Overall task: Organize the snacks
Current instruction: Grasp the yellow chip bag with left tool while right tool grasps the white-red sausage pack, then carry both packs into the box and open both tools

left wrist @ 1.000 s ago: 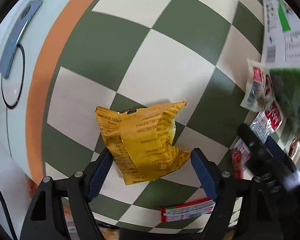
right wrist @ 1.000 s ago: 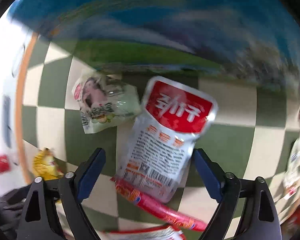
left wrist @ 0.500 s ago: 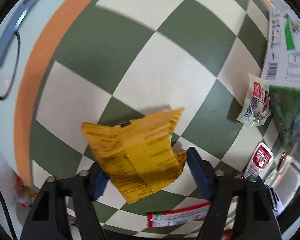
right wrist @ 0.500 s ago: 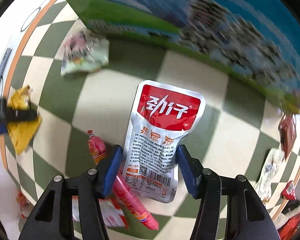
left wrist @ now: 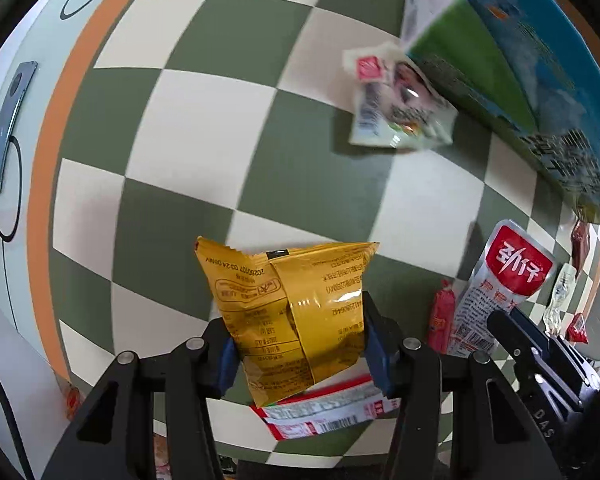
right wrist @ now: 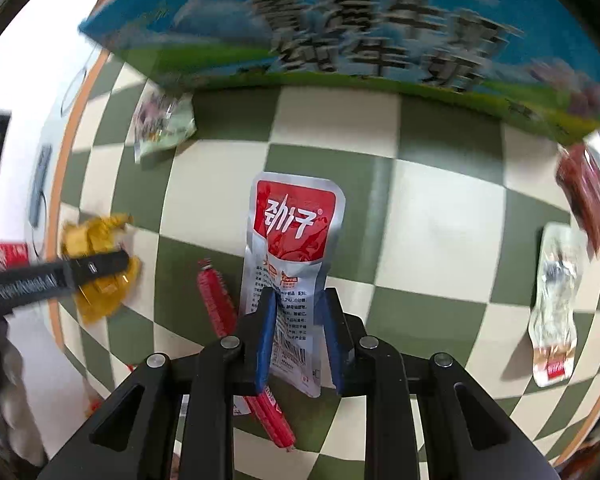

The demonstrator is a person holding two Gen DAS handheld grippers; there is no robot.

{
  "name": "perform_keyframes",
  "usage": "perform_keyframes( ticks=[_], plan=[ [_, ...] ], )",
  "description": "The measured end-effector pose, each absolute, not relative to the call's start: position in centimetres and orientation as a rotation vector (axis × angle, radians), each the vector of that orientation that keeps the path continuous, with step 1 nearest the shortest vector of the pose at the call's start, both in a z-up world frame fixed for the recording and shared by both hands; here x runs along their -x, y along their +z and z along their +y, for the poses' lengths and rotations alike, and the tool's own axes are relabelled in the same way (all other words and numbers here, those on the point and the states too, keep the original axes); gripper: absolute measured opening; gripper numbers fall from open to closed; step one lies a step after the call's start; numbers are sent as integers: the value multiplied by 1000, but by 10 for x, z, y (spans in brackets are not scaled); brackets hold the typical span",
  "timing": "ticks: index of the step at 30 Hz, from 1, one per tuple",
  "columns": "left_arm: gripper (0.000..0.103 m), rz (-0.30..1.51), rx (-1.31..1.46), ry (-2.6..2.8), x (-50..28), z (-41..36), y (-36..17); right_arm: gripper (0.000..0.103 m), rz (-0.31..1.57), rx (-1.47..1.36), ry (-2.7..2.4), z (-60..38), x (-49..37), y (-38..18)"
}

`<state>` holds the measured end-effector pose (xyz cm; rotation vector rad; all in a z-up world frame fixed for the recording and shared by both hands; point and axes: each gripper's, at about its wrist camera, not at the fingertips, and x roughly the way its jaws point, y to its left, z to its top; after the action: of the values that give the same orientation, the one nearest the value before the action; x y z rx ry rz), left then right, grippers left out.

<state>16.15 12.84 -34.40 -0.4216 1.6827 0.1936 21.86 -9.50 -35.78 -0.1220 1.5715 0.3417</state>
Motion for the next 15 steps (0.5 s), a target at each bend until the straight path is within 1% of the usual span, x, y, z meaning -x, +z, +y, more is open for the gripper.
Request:
perform_keyframes(
  ticks=[2, 6, 10, 15],
  plan=[
    [49, 1680, 420, 195, -159, 125, -341, 22, 1571, 86, 347, -106, -222, -352],
    [48, 1657, 389, 173, -156, 113, -327, 22, 1547, 50, 351, -117, -224, -329],
    [48, 1602, 349, 115, -158, 89, -291, 22, 1517, 12, 360, -125, -218, -302],
    [48, 1515, 290, 30, -177, 61, -230, 22, 1466, -19, 396, -131, -221, -263]
  ],
)
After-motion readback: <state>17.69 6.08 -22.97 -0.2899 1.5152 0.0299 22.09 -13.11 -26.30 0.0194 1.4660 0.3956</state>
